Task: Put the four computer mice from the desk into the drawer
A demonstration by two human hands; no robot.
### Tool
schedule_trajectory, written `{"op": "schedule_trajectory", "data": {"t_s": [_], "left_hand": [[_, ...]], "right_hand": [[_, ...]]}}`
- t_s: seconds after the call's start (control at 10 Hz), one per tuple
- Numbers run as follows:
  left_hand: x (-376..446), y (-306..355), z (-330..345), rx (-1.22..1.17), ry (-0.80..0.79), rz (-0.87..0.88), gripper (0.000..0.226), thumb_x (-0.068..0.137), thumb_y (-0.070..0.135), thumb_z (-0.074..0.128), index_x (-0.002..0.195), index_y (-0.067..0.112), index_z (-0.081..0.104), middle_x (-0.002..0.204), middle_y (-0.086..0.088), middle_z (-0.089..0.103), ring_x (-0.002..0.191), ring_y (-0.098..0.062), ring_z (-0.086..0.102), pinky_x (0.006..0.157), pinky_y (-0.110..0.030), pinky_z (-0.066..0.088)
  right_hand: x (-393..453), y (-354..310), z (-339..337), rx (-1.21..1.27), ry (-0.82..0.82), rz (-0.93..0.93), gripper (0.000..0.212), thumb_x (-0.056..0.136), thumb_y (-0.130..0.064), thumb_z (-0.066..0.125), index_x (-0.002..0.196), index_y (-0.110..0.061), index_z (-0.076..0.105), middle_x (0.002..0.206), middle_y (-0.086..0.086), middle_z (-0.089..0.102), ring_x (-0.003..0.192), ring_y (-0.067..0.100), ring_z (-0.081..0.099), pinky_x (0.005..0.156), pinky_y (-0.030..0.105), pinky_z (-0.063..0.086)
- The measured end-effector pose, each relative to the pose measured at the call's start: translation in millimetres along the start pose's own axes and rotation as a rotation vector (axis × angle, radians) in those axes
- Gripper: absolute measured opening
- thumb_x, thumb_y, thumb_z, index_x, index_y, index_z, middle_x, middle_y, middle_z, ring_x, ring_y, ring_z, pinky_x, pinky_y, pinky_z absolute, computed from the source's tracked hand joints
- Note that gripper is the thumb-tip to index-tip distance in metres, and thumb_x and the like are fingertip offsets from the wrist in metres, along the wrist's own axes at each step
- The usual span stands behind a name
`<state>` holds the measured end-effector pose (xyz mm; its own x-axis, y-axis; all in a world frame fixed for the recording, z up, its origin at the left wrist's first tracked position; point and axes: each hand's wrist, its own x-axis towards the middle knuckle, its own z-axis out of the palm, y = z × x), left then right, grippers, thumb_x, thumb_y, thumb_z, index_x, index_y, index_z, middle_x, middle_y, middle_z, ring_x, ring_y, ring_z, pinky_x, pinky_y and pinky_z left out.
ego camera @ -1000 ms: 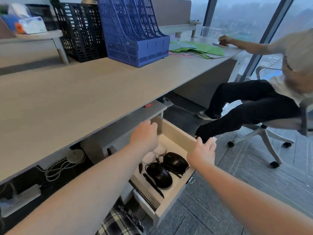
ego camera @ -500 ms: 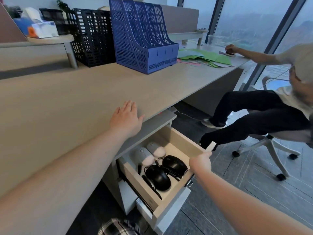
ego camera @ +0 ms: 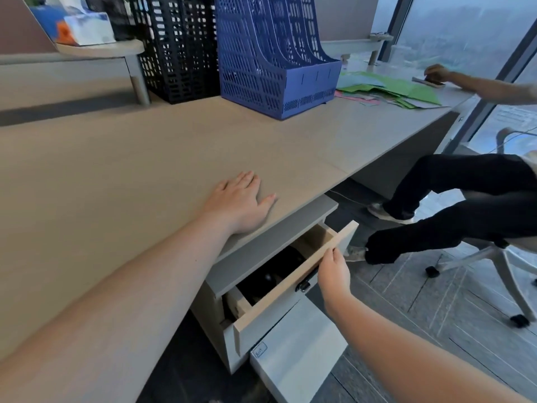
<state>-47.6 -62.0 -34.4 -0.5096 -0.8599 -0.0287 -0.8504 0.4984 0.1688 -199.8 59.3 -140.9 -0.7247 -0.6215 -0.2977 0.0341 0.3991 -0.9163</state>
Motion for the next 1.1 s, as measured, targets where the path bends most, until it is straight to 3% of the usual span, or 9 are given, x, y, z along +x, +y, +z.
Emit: {"op": "schedule_trajectory", "data": {"t_s": [0.1, 0.2, 0.3, 0.4, 0.6, 0.8, 0.9, 1.0, 1.1], "left_hand": [[2.9, -1.7, -0.9, 0.004, -0.010, 0.011, 0.074, 0.093, 0.062, 0.015, 0.152, 0.017, 0.007, 0.162, 0.003, 0.001, 0.148, -0.012, 0.000, 0.119, -0.039, 0.003], [3.6, -2.0, -0.8, 0.000, -0.020, 0.017, 0.074, 0.093, 0.061, 0.014, 0.152, 0.017, 0.005, 0.162, 0.003, -0.001, 0.147, -0.011, -0.002, 0.120, -0.040, 0.003], [4.2, -1.8, -0.3, -0.007, -0.018, 0.013, 0.074, 0.093, 0.061, 0.014, 0.152, 0.017, 0.005, 0.162, 0.004, -0.001, 0.147, -0.010, -0.002, 0.120, -0.040, 0.003], [4.6, -1.8, 0.4, -0.009, -0.011, 0.013, 0.073, 0.093, 0.060, 0.015, 0.152, 0.017, 0.005, 0.162, 0.004, -0.001, 0.147, -0.010, -0.002, 0.120, -0.040, 0.003], [4.8, -2.1, 1.4, -0.016, -0.016, 0.012, 0.073, 0.093, 0.060, 0.015, 0.152, 0.017, 0.005, 0.162, 0.004, -0.001, 0.147, -0.009, -0.002, 0.120, -0.040, 0.002], [5.8, -1.5, 0.7, -0.013, -0.008, 0.005, 0.073, 0.093, 0.059, 0.016, 0.152, 0.016, 0.006, 0.162, 0.003, 0.000, 0.147, -0.010, -0.001, 0.120, -0.040, 0.003], [5.0, -0.5, 0.7, -0.005, -0.010, 0.013, 0.073, 0.094, 0.059, 0.016, 0.152, 0.016, 0.006, 0.162, 0.003, 0.000, 0.147, -0.010, -0.001, 0.121, -0.040, 0.003], [6.3, -0.6, -0.5, -0.013, -0.015, 0.013, 0.073, 0.094, 0.059, 0.016, 0.152, 0.016, 0.006, 0.162, 0.004, 0.000, 0.147, -0.010, -0.002, 0.121, -0.039, 0.002], [3.7, 1.0, -0.3, -0.015, -0.003, 0.016, 0.073, 0.094, 0.059, 0.014, 0.152, 0.016, 0.005, 0.162, 0.004, -0.001, 0.147, -0.010, -0.002, 0.121, -0.038, 0.001]], "right_hand": [[2.8, 4.6, 8.0, 0.016, -0.047, -0.013, 0.027, 0.101, -0.023, 0.026, 0.103, -0.017, 0.053, 0.084, 0.003, 0.055, 0.071, 0.016, 0.049, 0.061, 0.029, 0.037], [4.9, 4.3, 18.2, -0.018, -0.057, -0.041, 0.032, 0.100, -0.024, 0.026, 0.118, -0.018, 0.053, 0.089, 0.006, 0.059, 0.067, 0.016, 0.047, 0.064, 0.030, 0.038], [9.4, 4.7, 29.5, -0.075, -0.081, -0.025, 0.038, 0.100, -0.028, 0.026, 0.132, -0.021, 0.045, 0.115, 0.007, 0.060, 0.081, 0.017, 0.049, 0.070, 0.030, 0.040], [15.5, -0.5, 34.3, -0.113, -0.083, -0.010, 0.020, 0.100, -0.021, 0.027, 0.092, -0.013, 0.043, 0.081, 0.004, 0.049, 0.062, 0.015, 0.038, 0.056, 0.029, 0.030], [18.5, -10.4, 50.3, -0.089, -0.059, 0.042, 0.031, 0.100, -0.013, 0.025, 0.071, -0.011, 0.035, 0.064, 0.002, 0.035, 0.056, 0.016, 0.031, 0.054, 0.030, 0.027], [17.7, -16.9, 62.5, -0.078, -0.040, 0.060, 0.014, 0.096, -0.007, 0.033, 0.101, -0.009, 0.045, 0.079, 0.002, 0.047, 0.084, 0.021, 0.046, 0.075, 0.031, 0.038], [18.9, -14.7, 59.6, -0.192, -0.054, 0.110, 0.030, 0.095, -0.005, 0.024, 0.116, -0.006, 0.045, 0.072, 0.004, 0.044, 0.071, 0.023, 0.045, 0.070, 0.034, 0.036], [19.3, -21.9, 54.9, -0.277, -0.108, 0.097, 0.035, 0.095, -0.005, 0.025, 0.124, -0.004, 0.045, 0.076, 0.005, 0.047, 0.064, 0.020, 0.043, 0.063, 0.029, 0.038], [21.1, -23.0, 33.9, -0.349, -0.215, 0.088, 0.050, 0.094, -0.005, 0.032, 0.144, -0.008, 0.036, 0.098, 0.009, 0.055, 0.076, 0.023, 0.049, 0.059, 0.030, 0.042]]}}
